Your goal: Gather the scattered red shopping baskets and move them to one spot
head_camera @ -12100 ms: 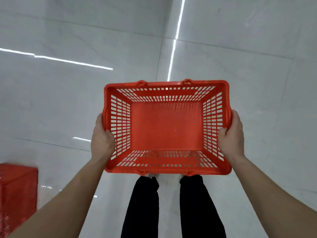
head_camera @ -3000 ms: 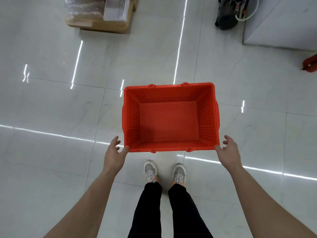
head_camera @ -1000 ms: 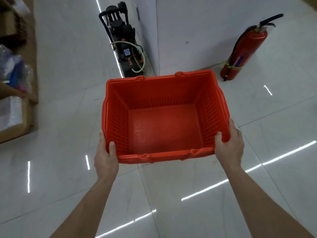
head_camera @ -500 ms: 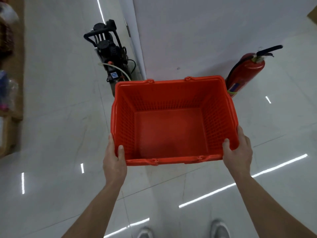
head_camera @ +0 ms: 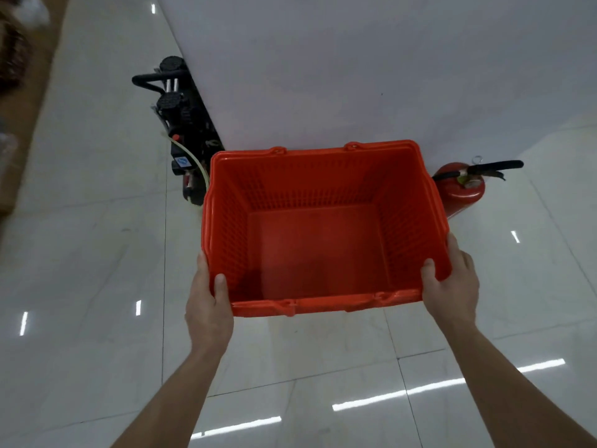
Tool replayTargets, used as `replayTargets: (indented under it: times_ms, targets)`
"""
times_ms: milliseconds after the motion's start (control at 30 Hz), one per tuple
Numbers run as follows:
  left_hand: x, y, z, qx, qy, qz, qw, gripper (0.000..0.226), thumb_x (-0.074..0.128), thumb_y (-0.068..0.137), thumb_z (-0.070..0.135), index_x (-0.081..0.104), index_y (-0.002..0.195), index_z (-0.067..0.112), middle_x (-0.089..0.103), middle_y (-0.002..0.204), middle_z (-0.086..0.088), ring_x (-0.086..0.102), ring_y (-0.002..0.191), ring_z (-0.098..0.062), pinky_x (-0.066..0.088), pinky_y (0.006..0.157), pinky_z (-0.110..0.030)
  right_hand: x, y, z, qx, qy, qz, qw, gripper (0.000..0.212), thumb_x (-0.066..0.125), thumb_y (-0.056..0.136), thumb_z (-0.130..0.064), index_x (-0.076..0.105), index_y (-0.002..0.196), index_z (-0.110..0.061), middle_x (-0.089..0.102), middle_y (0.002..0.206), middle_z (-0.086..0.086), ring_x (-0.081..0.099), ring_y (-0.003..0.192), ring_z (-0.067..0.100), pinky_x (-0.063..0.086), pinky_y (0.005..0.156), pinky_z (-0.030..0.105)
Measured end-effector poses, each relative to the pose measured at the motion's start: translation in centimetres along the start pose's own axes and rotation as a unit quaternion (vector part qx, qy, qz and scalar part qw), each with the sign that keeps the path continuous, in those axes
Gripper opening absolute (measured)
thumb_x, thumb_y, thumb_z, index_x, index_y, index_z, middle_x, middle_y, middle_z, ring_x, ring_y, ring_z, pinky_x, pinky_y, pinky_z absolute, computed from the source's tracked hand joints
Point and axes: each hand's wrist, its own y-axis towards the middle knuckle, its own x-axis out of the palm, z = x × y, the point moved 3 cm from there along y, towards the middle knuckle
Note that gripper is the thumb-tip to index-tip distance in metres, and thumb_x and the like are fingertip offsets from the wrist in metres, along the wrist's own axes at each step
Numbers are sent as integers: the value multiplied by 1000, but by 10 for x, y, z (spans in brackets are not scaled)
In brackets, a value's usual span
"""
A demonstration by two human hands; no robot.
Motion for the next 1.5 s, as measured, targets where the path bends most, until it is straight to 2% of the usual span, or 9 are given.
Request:
replayTargets:
  times_ms: [167,333,467,667,967,1067,1200,1333,1500]
  targets:
    - [12,22,25,-7,18,6,1000,52,30,107,40,18,157,36,52,142,-4,55,121,-26,49,98,-45,-2,40,-11,-17,4,0,1000,69,41,91,-48,27,157,-33,50,124,9,52,106,22,49,88,41]
    - [19,-5,28,-4,23,6,1000,54,31,106,37,18,158,32,49,144,-3,48,120,-14,41,95,-33,-7,33,5,-29,-15,-18,999,72,39,90,-51,24,158,-31,49,124,12,54,109,31,53,88,51]
    - [27,-6,31,-7,30,23,999,53,32,107,33,19,158,29,48,142,0,44,118,-9,38,94,-29,-9,49,7,-42,-4,-2,999,75,41,87,-50,32,157,-24,52,123,12,55,110,31,52,91,50]
    - [35,-7,34,-2,34,24,999,54,28,107,37,17,159,29,49,144,-8,52,125,-28,47,101,-50,-10,67,10,-55,-1,0,998,75,43,87,-49,36,156,-20,54,123,14,55,114,32,50,95,51]
    - [30,17,26,12,48,34,998,51,26,107,40,17,157,34,49,145,-4,50,124,-23,39,99,-35,0,58,6,-46,-1,18,999,73,45,88,-49,34,156,-23,52,131,13,52,121,33,47,100,55]
    - [29,7,25,14,59,25,998,53,25,107,42,14,158,32,45,149,-7,48,130,-28,39,101,-37,-3,53,10,-52,-30,-6,998,73,44,90,-48,26,157,-25,47,138,14,50,124,35,48,99,57]
    - [22,0,36,7,102,-9,995,60,29,105,46,9,159,29,47,147,-11,50,128,-35,45,101,-55,-9,52,8,-62,-73,-45,994,74,48,95,-44,17,159,-25,43,144,15,47,127,38,46,99,58]
    - [11,-6,48,-41,202,-79,975,76,41,101,48,-5,158,29,48,144,-14,55,122,-37,49,93,-54,-19,51,-1,-38,-198,-107,974,87,53,93,-55,7,160,-22,37,151,15,42,131,40,46,94,56]
    - [-22,-11,102,-29,319,-132,938,82,52,93,56,14,157,22,37,153,-8,51,125,-33,51,89,-48,-65,50,-54,-42,-291,-153,944,85,62,83,-61,29,150,-20,41,144,15,40,130,40,45,95,56]
